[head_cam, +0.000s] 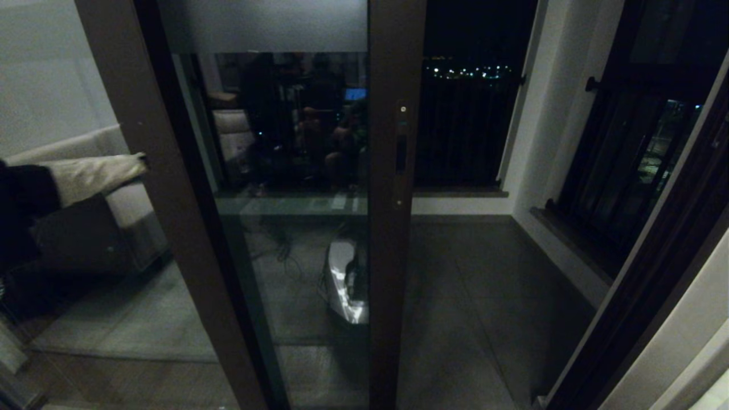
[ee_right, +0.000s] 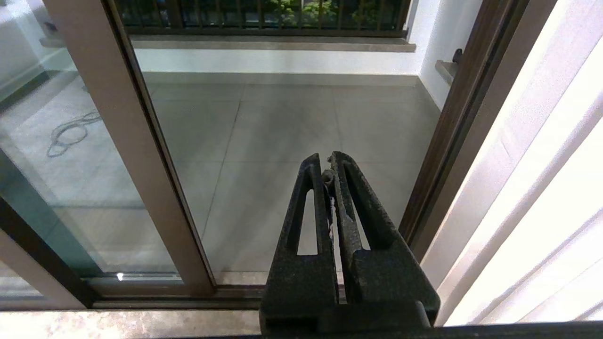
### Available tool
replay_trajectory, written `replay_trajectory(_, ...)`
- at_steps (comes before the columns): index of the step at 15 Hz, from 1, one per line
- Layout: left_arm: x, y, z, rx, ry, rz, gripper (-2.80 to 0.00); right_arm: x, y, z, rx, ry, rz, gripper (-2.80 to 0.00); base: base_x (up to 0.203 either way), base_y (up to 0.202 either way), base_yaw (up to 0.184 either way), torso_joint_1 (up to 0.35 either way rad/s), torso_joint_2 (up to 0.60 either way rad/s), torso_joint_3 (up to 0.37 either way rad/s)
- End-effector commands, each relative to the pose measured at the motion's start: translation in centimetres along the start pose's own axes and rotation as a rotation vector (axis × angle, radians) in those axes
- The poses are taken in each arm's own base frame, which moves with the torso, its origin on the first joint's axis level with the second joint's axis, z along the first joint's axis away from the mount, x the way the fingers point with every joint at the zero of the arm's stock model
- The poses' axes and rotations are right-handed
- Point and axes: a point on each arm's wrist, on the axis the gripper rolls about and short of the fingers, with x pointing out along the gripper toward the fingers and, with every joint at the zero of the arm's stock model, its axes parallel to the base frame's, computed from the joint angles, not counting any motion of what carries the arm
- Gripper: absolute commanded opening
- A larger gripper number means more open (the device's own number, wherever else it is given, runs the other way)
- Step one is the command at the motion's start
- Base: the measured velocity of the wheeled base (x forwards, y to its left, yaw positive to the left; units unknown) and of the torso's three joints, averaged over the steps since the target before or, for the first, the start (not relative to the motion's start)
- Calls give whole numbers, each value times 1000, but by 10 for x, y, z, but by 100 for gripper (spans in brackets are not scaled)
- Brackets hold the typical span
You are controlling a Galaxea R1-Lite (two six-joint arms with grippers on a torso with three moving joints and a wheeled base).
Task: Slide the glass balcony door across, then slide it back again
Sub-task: Open the slid door
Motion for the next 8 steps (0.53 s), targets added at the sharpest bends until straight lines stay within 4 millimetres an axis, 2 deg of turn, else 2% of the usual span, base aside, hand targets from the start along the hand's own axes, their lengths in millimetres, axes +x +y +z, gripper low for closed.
replay_trajectory(1,70,-22,-4,-72,127,-138,-280,0,0,0,-1,2,0,-280,0,0,0,0,0,0)
replay_trajectory(5,135,-56,5,-98,159,-228,-280,0,0,0,-1,2,1,-280,0,0,0,0,0,0)
replay_trajectory(8,181,-79,0,-93,179,-258,-280,0,0,0,-1,2,1,-280,0,0,0,0,0,0)
